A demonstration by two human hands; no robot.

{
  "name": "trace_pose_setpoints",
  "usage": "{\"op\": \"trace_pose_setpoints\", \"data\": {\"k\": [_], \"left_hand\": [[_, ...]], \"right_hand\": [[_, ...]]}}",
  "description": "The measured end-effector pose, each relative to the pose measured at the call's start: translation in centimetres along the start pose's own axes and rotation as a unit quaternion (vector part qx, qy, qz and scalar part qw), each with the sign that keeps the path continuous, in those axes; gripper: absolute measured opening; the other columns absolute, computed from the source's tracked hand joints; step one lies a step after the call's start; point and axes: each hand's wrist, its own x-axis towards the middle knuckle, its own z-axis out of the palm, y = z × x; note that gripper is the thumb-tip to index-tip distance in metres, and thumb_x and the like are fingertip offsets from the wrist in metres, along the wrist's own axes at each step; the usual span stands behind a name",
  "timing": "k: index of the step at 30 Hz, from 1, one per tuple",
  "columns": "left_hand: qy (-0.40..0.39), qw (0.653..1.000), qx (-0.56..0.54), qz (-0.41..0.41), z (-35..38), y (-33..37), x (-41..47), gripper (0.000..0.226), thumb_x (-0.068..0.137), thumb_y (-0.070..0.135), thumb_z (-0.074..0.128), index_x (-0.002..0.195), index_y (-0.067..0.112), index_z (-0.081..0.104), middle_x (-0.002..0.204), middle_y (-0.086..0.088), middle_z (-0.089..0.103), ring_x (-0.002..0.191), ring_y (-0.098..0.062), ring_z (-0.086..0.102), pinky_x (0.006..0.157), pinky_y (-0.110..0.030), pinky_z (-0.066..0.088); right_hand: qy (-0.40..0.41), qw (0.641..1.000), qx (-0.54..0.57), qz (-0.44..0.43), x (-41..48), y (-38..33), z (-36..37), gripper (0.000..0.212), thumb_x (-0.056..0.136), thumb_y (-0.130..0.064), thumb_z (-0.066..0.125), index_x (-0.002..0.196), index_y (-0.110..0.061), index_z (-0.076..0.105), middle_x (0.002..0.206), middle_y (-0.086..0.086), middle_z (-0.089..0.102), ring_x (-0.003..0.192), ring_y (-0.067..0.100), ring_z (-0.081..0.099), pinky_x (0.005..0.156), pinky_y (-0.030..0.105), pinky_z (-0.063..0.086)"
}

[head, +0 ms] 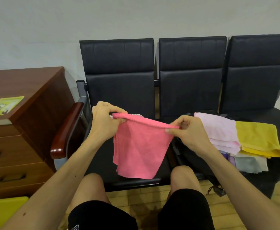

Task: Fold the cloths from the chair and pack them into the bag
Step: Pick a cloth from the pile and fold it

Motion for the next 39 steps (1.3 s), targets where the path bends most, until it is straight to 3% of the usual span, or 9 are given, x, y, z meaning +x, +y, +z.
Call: {"op": "trace_pose_setpoints", "data": {"k": [3, 7, 11, 15, 23, 25, 27, 31, 39], "left_hand": [[-0.136, 0.980, -0.143, -0.040, -0.9, 0.4, -0.2, 0.017, 0.088, 0.005, 0.071, 0.090, 0.021, 0.075, 0.091, 0.015, 0.068, 0.097, 0.003, 0.060, 0.083, -0.020, 0.045], [-0.258, 0.869, -0.383, -0.182, -1.3, 1.4, -1.1, 0.030, 0.092, 0.034, 0.054, 0.115, 0.019, 0.066, 0.118, -0.004, 0.068, 0.113, -0.021, 0.065, 0.097, -0.037, 0.052], [-0.164, 0.934, -0.304, -0.090, -0.3, 3.6, -1.1, 0.019, 0.101, 0.030, 0.050, 0.111, 0.019, 0.062, 0.112, 0.002, 0.067, 0.107, -0.008, 0.063, 0.093, -0.024, 0.049], [-0.054, 0.988, -0.146, 0.005, -0.3, 4.1, -1.0, 0.017, 0.104, 0.028, 0.046, 0.110, 0.019, 0.059, 0.098, 0.017, 0.061, 0.093, 0.008, 0.058, 0.082, -0.010, 0.043], [-0.042, 0.984, -0.088, -0.152, 0.4, -0.4, -1.1, 0.021, 0.104, 0.032, 0.046, 0.115, 0.018, 0.058, 0.100, 0.015, 0.058, 0.090, 0.003, 0.056, 0.082, -0.021, 0.043], [-0.079, 0.937, -0.203, -0.273, 0.5, -0.8, -1.2, 0.026, 0.101, 0.033, 0.054, 0.120, 0.017, 0.060, 0.111, 0.004, 0.063, 0.098, -0.007, 0.060, 0.086, -0.033, 0.050], [-0.110, 0.820, -0.392, -0.403, 0.1, 0.2, -1.9, 0.034, 0.095, 0.041, 0.062, 0.115, 0.015, 0.066, 0.111, -0.006, 0.071, 0.097, -0.019, 0.069, 0.076, -0.036, 0.051], [-0.098, 0.636, -0.637, -0.425, 0.7, 1.0, -5.0, 0.066, 0.088, 0.065, 0.052, 0.116, 0.010, 0.074, 0.117, -0.015, 0.072, 0.110, -0.032, 0.068, 0.095, -0.046, 0.050], [-0.318, 0.550, -0.678, -0.369, 2.7, -0.2, -9.6, 0.071, 0.044, 0.049, 0.098, 0.100, 0.010, 0.080, 0.101, -0.010, 0.075, 0.093, -0.024, 0.073, 0.081, -0.038, 0.059]], "right_hand": [[-0.039, 0.993, 0.099, 0.049, -0.8, 0.1, -0.6, 0.017, 0.072, 0.000, 0.081, 0.076, -0.001, 0.065, 0.078, 0.012, 0.071, 0.077, 0.025, 0.069, 0.069, 0.031, 0.059], [-0.080, 0.916, 0.378, 0.107, -1.1, -0.3, -1.0, 0.028, 0.063, -0.016, 0.086, 0.077, -0.011, 0.062, 0.074, 0.002, 0.064, 0.073, 0.016, 0.061, 0.062, 0.024, 0.053], [-0.132, 0.917, 0.351, 0.135, -4.3, 1.4, 3.4, 0.066, 0.048, -0.012, 0.089, 0.110, -0.011, 0.066, 0.094, -0.001, 0.076, 0.088, 0.015, 0.072, 0.071, 0.026, 0.058], [-0.238, 0.893, 0.321, 0.207, -7.8, 2.7, 7.0, 0.038, 0.056, -0.022, 0.089, 0.092, -0.017, 0.079, 0.099, 0.003, 0.077, 0.093, 0.017, 0.071, 0.076, 0.025, 0.056], [-0.251, 0.802, 0.491, 0.228, -7.7, 0.2, 5.5, 0.045, 0.046, 0.007, 0.086, 0.083, -0.019, 0.082, 0.092, 0.009, 0.077, 0.084, 0.022, 0.074, 0.068, 0.032, 0.060], [-0.255, 0.793, 0.500, 0.234, -7.3, -0.3, 5.7, 0.058, 0.037, -0.005, 0.097, 0.093, -0.013, 0.081, 0.100, 0.014, 0.075, 0.091, 0.027, 0.073, 0.072, 0.036, 0.060], [-0.237, 0.800, 0.496, 0.241, -6.6, -0.4, 5.5, 0.067, 0.033, -0.011, 0.099, 0.097, -0.010, 0.079, 0.102, 0.016, 0.074, 0.094, 0.030, 0.072, 0.073, 0.039, 0.059], [-0.197, 0.794, 0.525, 0.236, -5.2, -1.6, 4.5, 0.074, 0.045, -0.008, 0.095, 0.115, -0.004, 0.069, 0.105, 0.018, 0.071, 0.095, 0.031, 0.071, 0.076, 0.042, 0.060], [-0.147, 0.845, 0.447, 0.254, -3.2, -3.1, 3.0, 0.047, 0.074, -0.007, 0.069, 0.121, -0.004, 0.065, 0.098, 0.011, 0.075, 0.086, 0.022, 0.073, 0.067, 0.033, 0.060]]}}
